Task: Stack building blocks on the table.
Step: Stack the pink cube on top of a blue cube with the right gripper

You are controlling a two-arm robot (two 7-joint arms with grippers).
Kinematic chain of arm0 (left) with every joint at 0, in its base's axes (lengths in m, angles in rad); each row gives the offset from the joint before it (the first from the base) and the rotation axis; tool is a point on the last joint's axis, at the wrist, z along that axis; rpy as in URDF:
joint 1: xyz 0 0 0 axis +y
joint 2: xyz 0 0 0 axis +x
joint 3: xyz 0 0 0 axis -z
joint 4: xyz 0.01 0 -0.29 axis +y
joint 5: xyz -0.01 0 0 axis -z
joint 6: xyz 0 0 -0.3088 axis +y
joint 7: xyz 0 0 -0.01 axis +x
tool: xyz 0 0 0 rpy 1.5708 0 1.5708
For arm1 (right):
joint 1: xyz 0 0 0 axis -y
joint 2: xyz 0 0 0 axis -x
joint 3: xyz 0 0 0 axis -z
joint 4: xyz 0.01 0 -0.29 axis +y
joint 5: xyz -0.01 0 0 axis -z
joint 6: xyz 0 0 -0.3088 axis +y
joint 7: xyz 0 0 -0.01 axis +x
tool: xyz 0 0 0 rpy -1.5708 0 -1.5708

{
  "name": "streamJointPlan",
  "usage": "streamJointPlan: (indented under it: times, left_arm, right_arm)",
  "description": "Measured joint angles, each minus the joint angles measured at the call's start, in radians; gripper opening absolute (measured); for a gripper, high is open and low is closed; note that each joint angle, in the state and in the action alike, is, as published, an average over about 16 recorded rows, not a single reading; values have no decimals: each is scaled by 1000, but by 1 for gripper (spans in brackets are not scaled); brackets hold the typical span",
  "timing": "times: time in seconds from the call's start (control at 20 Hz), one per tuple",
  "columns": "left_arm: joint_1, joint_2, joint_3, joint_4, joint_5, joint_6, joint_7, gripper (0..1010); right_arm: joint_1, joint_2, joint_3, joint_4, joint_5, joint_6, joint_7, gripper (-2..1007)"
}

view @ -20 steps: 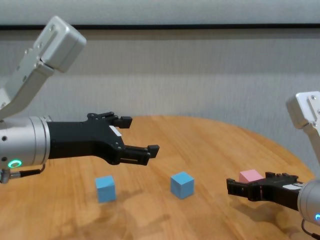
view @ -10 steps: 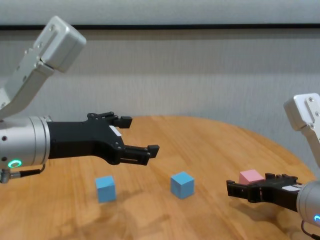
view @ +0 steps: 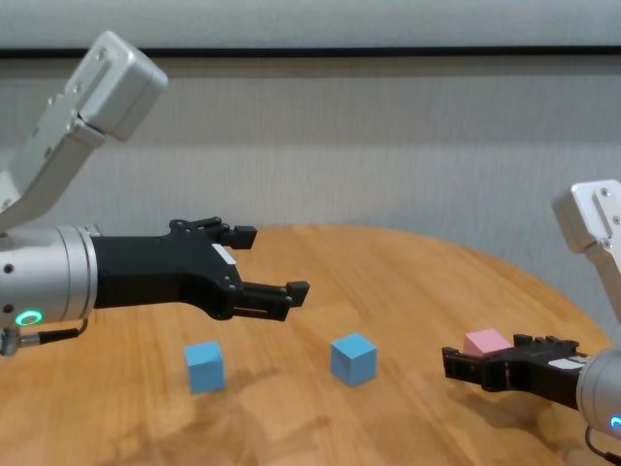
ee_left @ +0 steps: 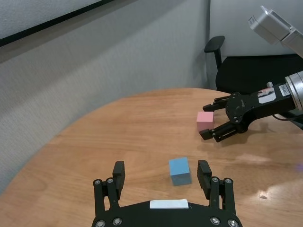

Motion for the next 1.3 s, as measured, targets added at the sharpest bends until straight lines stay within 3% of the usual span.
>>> streamJointPlan:
  times: [0.25,0.85,1.3]
  left_arm:
    - [0,0,0,0,0,0,0,1003]
    - [0,0,0,0,0,0,0,1003]
    - [0,0,0,0,0,0,0,1003]
  right_arm:
    - [0,-5,8,2,-8,-3,6,837]
    - [-6,-20,31,1,-24,-3,21,488]
    - [-5,-22,42,-25,-34,-32,63,373]
